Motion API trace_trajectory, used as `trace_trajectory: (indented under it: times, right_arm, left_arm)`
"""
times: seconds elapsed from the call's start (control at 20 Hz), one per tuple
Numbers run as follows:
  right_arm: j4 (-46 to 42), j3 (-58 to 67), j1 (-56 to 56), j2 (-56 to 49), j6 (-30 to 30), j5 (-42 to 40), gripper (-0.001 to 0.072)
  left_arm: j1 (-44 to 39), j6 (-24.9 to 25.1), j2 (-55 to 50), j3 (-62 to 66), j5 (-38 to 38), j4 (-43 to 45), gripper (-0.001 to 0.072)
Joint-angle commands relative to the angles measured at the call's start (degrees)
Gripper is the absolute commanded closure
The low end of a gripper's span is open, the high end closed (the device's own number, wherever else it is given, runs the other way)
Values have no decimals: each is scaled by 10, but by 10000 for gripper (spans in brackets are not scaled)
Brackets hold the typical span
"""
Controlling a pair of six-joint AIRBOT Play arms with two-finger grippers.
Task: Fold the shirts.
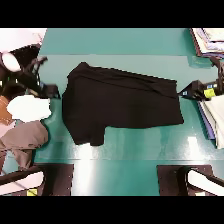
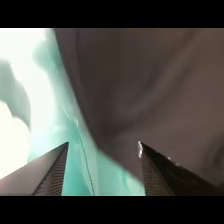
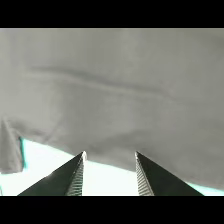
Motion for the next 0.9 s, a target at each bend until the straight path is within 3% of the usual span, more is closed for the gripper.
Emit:
trace_trajectory:
  times: [0.0, 0.15, 0.3, 0.5, 0.6, 0.65, 0.7, 0.85]
  right_arm:
    - [17, -65, -1, 57, -5, -4, 324]
    - [29, -81, 0, 78, -5, -5, 324]
    - [31, -86, 0, 95, -5, -6, 324]
    - [31, -86, 0, 111, -5, -12, 324]
    - [31, -86, -1, 112, -5, -10, 324]
    - [29, -86, -1, 112, -5, -8, 324]
    - [24, -86, -5, 112, -5, -1, 325]
    - [-23, -113, -45, 118, -4, 29, 324]
  left_arm:
    - [3, -2, 65, -173, 56, 6, 178]
    - [3, -18, 66, -236, 120, -7, 177]
    - [3, -16, 66, -266, 184, -73, 178]
    - [3, -12, 52, -271, 218, -126, 181]
    - [3, -12, 50, -271, 220, -128, 424]
    - [3, -12, 50, -271, 221, -132, 584]
    - [3, -12, 51, -269, 219, -134, 683]
    - [3, -11, 71, -244, 189, -127, 683]
